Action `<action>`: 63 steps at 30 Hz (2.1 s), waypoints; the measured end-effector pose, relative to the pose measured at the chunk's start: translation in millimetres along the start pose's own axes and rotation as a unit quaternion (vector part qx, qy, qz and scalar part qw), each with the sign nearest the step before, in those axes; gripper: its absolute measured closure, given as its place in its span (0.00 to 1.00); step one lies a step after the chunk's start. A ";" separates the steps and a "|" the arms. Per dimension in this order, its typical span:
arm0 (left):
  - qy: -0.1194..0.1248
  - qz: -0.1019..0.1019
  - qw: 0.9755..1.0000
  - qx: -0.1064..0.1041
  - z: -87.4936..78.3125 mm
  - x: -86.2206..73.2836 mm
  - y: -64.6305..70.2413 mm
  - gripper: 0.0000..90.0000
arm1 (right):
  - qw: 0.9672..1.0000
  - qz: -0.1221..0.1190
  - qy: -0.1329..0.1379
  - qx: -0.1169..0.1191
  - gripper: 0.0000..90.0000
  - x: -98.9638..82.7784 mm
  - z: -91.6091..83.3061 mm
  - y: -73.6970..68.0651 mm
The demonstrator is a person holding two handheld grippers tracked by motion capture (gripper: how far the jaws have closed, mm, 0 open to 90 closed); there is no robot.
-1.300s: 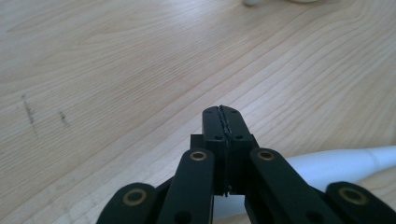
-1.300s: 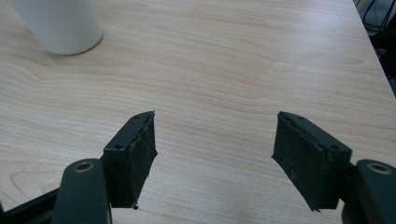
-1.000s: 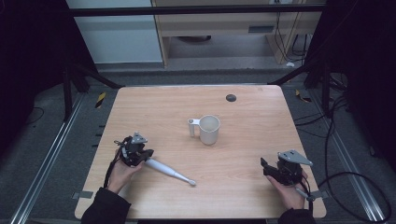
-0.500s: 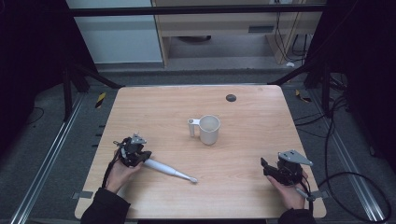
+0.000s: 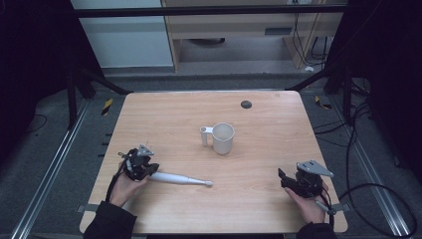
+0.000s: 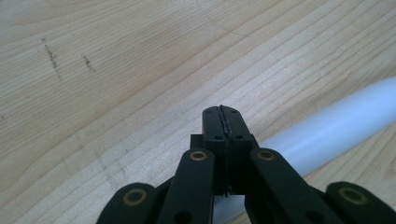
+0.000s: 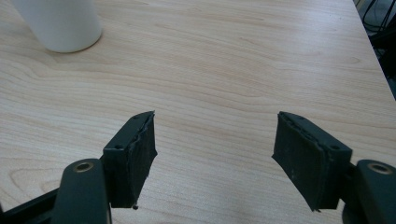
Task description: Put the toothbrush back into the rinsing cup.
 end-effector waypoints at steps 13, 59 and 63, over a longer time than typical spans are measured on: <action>-0.004 0.005 1.000 -0.004 -5.2 -6.2 4.7 0.99 | 1.000 0.000 0.000 0.000 0.33 0.0 -0.2 0.2; -0.009 0.015 0.999 -0.027 -14.2 -17.4 26.4 0.99 | 1.000 0.002 -0.003 0.001 0.32 -0.7 -0.9 0.4; -0.010 0.017 0.999 -0.028 -14.9 -17.5 27.5 0.99 | 1.000 0.004 -0.002 0.002 0.32 -0.4 -1.2 0.0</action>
Point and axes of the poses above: each handheld gripper's, and its own axes: z roughly forward along the jaws, x roughly out of its top, y roughly to its right, the point moved 6 cm from there along z, roughly forward along the jaws, and after that the axes turned 4 degrees about y, right-handed, at the moved point
